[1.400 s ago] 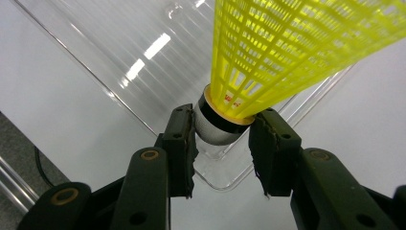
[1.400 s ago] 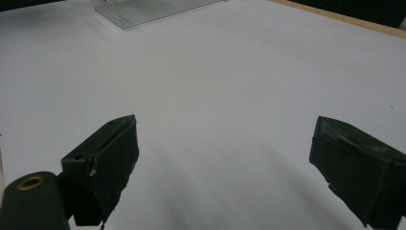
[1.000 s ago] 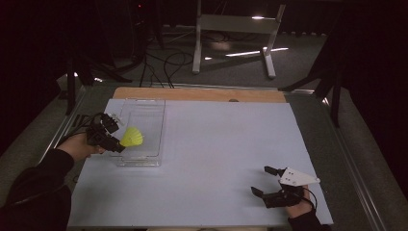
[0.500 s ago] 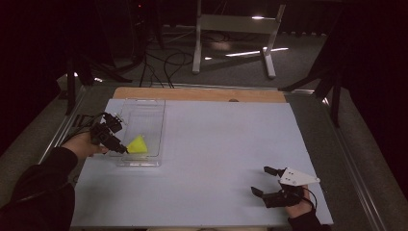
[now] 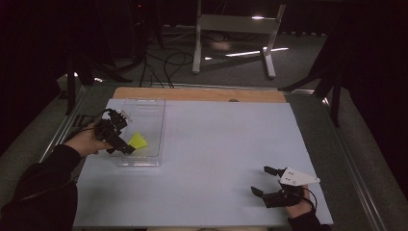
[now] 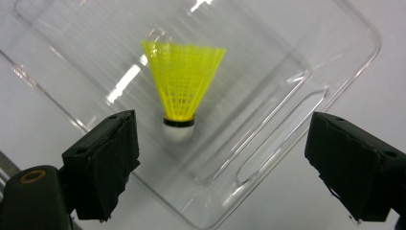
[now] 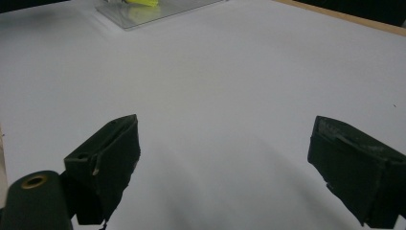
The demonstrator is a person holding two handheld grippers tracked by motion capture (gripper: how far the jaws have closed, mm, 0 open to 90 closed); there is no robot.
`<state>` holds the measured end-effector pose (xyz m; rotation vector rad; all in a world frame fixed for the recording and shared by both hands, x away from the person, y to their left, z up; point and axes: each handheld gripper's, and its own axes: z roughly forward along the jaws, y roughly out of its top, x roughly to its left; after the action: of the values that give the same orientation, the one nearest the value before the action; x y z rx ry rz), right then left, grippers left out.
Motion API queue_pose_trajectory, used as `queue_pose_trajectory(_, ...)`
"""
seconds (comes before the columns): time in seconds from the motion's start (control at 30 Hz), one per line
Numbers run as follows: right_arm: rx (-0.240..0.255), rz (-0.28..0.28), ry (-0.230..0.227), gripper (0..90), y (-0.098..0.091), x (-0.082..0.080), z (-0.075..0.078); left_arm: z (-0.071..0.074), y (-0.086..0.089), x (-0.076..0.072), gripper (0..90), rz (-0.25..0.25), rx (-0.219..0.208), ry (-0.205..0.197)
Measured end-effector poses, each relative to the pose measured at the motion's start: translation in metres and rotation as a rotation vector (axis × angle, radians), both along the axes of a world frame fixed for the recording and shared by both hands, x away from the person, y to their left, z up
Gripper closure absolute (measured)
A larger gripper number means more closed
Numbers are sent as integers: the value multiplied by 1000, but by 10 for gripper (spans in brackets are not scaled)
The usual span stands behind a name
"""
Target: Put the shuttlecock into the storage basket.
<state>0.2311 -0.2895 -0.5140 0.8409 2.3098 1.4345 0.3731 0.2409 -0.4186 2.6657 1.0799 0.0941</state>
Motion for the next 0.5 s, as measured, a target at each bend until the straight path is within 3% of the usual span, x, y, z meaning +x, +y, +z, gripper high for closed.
queue_pose_trajectory(0.07,2,-1,-3,101,0,0,0,1,-2,1,2,-22,-33,26)
queue_pose_trajectory(0.5,1,-5,4,97,-1,1,-1,11,-33,1,0,-84,-70,-22)
